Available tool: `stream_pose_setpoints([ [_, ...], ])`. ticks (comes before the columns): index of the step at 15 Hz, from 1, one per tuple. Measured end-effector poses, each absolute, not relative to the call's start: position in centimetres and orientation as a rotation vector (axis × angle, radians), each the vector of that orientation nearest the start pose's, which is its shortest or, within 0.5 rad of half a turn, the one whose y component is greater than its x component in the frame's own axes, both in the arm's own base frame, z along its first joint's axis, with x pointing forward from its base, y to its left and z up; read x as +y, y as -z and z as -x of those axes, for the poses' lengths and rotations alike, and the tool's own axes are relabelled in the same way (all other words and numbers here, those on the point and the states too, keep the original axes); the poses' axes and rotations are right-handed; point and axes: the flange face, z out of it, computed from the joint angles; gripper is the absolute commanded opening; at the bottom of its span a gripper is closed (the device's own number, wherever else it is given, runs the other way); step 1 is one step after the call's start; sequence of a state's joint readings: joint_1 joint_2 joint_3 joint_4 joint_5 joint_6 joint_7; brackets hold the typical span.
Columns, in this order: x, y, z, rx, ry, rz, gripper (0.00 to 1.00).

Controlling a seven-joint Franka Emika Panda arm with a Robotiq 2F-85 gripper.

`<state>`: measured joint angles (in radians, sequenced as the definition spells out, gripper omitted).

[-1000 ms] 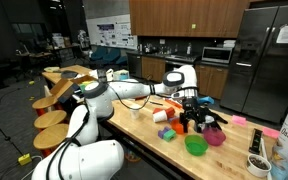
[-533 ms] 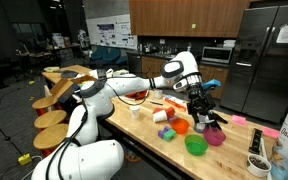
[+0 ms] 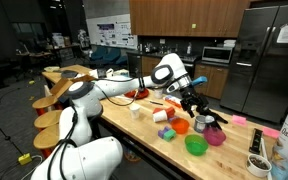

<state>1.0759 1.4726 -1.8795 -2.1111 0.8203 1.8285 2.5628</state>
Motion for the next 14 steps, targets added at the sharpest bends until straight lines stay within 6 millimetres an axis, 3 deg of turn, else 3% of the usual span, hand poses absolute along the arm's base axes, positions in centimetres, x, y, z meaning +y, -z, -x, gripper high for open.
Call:
stream_pose_setpoints([
  [4,-16.7,-40.3,-47.4,2.828,0.969,-0.544,1.0],
  [10,-16.9,-32.7,-45.1,2.759,0.663,-0.473,1.0],
  [14,-17.1,-30.1,-44.8,2.745,0.456,-0.433,1.0],
])
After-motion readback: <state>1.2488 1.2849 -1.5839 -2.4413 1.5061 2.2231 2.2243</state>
